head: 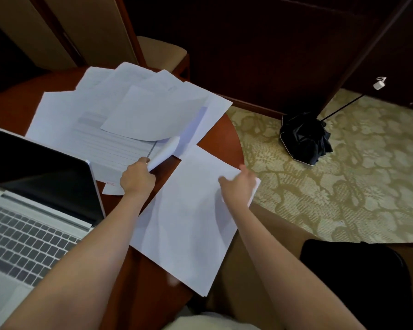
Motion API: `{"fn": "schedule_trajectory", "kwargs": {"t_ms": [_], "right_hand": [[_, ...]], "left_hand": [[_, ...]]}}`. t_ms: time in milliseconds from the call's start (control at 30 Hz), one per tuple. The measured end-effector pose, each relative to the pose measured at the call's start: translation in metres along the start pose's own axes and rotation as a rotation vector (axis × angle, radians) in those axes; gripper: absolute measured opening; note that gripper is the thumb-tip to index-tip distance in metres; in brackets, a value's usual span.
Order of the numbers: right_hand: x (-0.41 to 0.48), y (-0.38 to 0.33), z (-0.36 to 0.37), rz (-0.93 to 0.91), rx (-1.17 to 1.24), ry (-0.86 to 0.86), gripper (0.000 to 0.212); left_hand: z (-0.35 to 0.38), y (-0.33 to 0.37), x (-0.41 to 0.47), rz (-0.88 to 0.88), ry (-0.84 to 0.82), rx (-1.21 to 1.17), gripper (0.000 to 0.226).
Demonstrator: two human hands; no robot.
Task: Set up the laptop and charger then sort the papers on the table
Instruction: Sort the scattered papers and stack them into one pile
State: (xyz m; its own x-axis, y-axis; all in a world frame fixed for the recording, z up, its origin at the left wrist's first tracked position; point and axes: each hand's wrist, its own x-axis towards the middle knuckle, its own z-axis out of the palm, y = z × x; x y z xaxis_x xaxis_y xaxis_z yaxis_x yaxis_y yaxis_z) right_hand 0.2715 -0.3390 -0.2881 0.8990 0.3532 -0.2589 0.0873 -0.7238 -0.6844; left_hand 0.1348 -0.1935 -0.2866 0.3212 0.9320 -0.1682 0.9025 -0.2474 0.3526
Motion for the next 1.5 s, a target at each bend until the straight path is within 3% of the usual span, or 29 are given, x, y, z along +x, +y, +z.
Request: {"fn": "schedule_trajectory", "kwargs": {"t_ms": [100,200,233,433,567,667,767,867,900,1000,1033,1100,1133,1200,1267,1367,1500], "right_hand": [[0.018,-0.035,0.023,-0.042,0.225,-0.231,0.052],[0.034,-0.062,0.043,0.050,0.410,-0.376,0.005],[0.041,-0.069,0.049,0.085,0.448,-0.402,0.019],[0.081,-0.100,0.061,0.321,0.721,-0.429,0.025],[0.099,-0.112,0.070,0.300,0.469,-0.411,0.029],[0.102,-0.110,0.071,0.177,0.199,-0.366,0.007],[0.107,-0.097,0.074,0.085,0.088,-0.337,0.028],[0.117,-0.090,0.069,0.071,0.167,-0.293,0.034],[0.122,-0.087,0.066,0.071,0.181,-0.276,0.034],[0.133,-0.079,0.053,-0.001,0.131,-0.202,0.032],[0.134,-0.075,0.049,-0.020,0.099,-0.191,0.034],[0.135,-0.063,0.040,-0.039,0.048,-0.186,0.038],[0.135,-0.057,0.035,-0.030,0.035,-0.182,0.039],[0.131,-0.046,0.028,0.008,0.021,-0.175,0.039],[0.126,-0.035,0.020,0.039,0.003,-0.174,0.037],[0.116,-0.013,0.009,0.049,0.005,-0.150,0.028],[0.100,0.008,0.002,0.101,0.121,-0.094,0.016]], "left_hand": [[-0.005,0.006,0.005,-0.027,-0.131,0.068,0.041],[-0.009,0.012,0.009,-0.003,-0.193,0.142,0.040],[-0.010,0.013,0.009,0.019,-0.194,0.173,0.041],[-0.011,0.014,0.013,0.151,-0.256,0.272,0.029],[-0.012,0.008,0.017,0.174,-0.234,0.263,0.029],[-0.010,0.005,0.022,0.152,-0.207,0.216,0.037],[-0.006,0.006,0.022,0.189,-0.237,0.179,0.046],[-0.008,0.002,0.019,0.246,-0.218,-0.009,0.051],[-0.008,-0.001,0.018,0.259,-0.281,-0.144,0.054],[-0.014,0.000,0.011,0.256,-0.748,-0.543,0.066],[-0.015,0.002,0.009,0.212,-0.809,-0.662,0.068],[-0.014,0.007,0.011,0.091,-0.672,-0.823,0.064],[-0.012,0.008,0.015,0.052,-0.539,-0.781,0.064],[-0.004,0.004,0.025,0.017,-0.348,-0.394,0.073],[0.005,-0.007,0.030,-0.017,-0.363,-0.017,0.092],[0.015,-0.015,0.030,-0.084,-0.476,0.116,0.103],[0.019,-0.015,0.031,-0.006,-0.327,0.264,0.076]]}}
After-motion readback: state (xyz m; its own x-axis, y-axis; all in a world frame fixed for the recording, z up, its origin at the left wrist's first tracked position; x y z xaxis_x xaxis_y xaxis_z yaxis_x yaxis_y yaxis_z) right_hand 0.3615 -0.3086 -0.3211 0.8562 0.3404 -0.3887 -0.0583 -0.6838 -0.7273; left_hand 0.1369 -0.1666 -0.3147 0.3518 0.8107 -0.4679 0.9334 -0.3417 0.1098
